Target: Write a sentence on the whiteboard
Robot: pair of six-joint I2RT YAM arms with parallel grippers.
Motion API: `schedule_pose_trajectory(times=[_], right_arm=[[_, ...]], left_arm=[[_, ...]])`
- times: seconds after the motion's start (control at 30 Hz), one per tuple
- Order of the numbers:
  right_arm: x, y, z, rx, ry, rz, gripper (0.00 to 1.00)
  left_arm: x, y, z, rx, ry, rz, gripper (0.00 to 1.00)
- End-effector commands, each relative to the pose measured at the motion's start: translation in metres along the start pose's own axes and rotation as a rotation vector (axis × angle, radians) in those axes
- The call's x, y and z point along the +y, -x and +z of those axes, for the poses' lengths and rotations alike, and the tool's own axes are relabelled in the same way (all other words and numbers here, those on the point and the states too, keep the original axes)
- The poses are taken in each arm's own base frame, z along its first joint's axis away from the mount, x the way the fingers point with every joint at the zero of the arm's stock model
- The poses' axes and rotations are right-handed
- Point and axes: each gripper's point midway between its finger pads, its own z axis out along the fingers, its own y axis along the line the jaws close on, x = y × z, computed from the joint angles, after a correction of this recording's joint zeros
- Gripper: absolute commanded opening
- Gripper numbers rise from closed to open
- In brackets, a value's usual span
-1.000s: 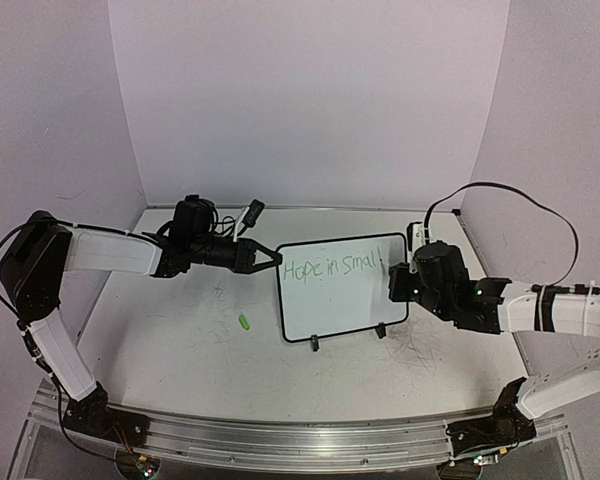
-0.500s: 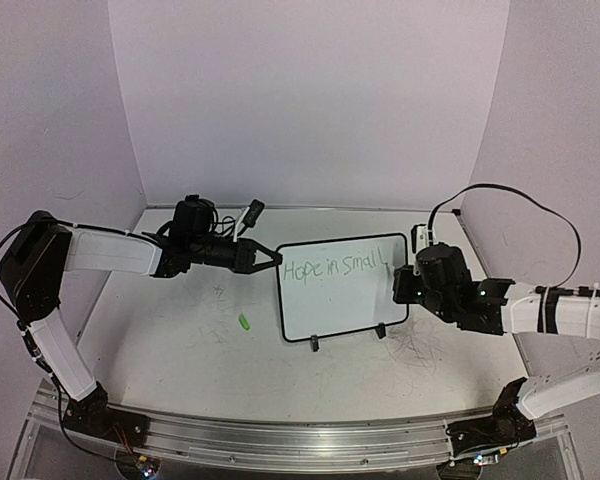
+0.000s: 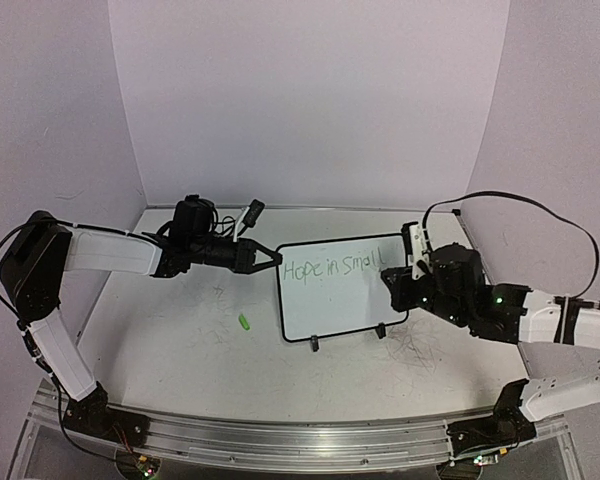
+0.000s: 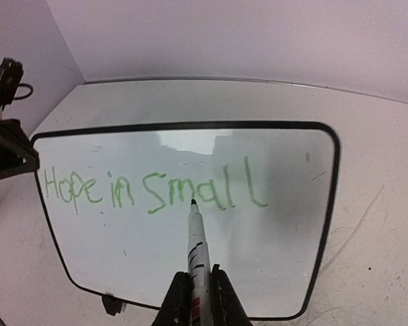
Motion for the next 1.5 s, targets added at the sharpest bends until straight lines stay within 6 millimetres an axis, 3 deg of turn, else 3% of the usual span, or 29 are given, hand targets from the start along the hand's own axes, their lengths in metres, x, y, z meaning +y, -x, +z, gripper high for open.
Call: schedule_pose_trajectory(times=[0.0, 0.27, 0.57, 1.03, 1.23, 1.47], right_arm=[[0.06, -0.005, 0.003, 0.013, 0.151, -0.044, 0.0], [0.116, -0.025, 0.009, 0.063, 0.248, -0.066, 0.0], [0.157, -0.047, 0.026, 0.095, 0.292, -0.113, 0.0], [0.172, -0.055, 0.04, 0.098, 0.302, -0.119, 0.0], [0.139, -0.046, 0.041, 0.04, 0.139, -0.029, 0.0], [0.159, -0.053, 0.048, 0.063, 0.209, -0.085, 0.0]], left_arm=[[-0.016, 0.022, -0.012, -0.061, -0.009, 0.064, 0.0], [-0.019, 0.023, -0.013, -0.065, -0.01, 0.068, 0.0], [-0.018, 0.023, -0.013, -0.064, -0.01, 0.068, 0.0], [-0.02, 0.024, -0.013, -0.065, -0.015, 0.069, 0.0], [-0.021, 0.024, -0.013, -0.065, -0.016, 0.069, 0.0], [-0.02, 0.023, -0.012, -0.062, -0.017, 0.066, 0.0]])
